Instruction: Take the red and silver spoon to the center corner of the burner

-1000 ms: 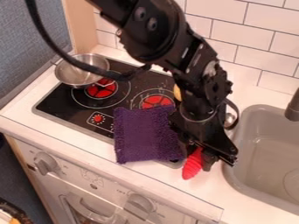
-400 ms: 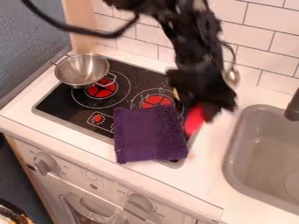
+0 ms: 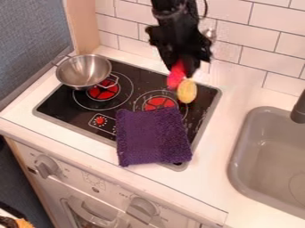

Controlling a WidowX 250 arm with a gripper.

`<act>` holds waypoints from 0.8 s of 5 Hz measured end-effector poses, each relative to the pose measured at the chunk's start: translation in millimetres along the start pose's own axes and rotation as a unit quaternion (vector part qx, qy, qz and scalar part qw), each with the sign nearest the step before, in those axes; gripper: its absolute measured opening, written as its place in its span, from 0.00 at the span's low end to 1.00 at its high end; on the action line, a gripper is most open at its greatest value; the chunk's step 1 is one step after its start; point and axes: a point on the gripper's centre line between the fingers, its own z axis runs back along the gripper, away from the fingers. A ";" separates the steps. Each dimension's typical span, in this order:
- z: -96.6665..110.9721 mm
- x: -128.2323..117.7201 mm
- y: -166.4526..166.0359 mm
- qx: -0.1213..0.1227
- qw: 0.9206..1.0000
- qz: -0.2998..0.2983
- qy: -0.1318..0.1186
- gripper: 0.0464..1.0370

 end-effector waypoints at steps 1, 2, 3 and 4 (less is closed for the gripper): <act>-10.6 4.4 17.0 0.013 1.000 -0.008 0.014 0.39; -28.2 -1.4 38.9 0.031 0.999 -0.001 0.035 0.39; -39.6 -10.3 63.7 0.048 0.997 0.024 0.053 0.39; -50.7 -16.3 84.9 0.052 0.995 0.043 0.067 0.39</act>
